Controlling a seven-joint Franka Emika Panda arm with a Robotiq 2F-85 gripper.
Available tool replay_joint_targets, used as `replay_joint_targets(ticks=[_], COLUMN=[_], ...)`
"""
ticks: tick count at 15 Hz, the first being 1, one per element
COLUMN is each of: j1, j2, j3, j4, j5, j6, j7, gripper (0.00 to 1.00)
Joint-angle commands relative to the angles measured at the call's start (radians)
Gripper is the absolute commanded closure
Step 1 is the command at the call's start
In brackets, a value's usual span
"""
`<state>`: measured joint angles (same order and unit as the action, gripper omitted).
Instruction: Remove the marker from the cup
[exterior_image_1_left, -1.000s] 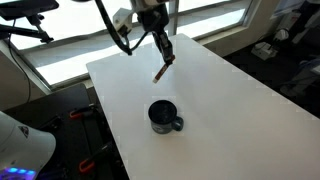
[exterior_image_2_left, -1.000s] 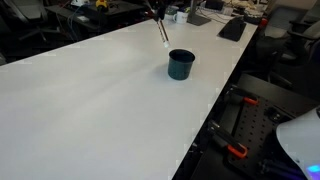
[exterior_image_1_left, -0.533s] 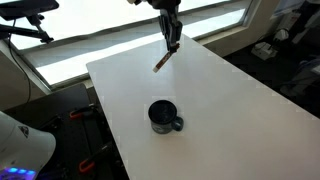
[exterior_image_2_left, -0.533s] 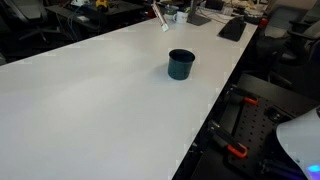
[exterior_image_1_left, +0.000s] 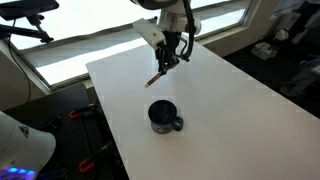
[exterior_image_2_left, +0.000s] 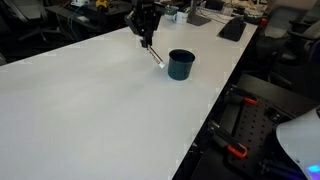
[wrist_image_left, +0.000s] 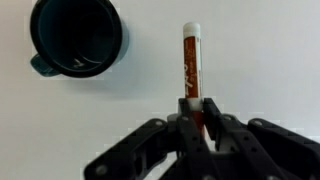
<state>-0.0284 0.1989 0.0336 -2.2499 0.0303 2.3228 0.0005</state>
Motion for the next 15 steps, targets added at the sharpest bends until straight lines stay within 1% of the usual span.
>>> replay_joint_targets(ticks=[1,4,7,12,13,15], j1=[0.028,0.059,0.090,0.113,0.099,0.099], j2=[0.033,0.061,0.099,0.162,0.154,0.168], j3=[0.026,0.047,0.053,0.031,0.044,0.040], j4=[0.003,-0.023,-0.044,-0.036,-0.038,-0.037], j5=[0.011,-0.018,-0.058,-0.127,-0.099,-0.108], j6=[-0.037,-0.026,-0.011,-0.011,-0.010,-0.010], j7=[-0.085,-0.108,-0.089,-0.034,-0.069,-0.063], gripper=[0.95,0.95,0.95,0.95,0.81,0.81])
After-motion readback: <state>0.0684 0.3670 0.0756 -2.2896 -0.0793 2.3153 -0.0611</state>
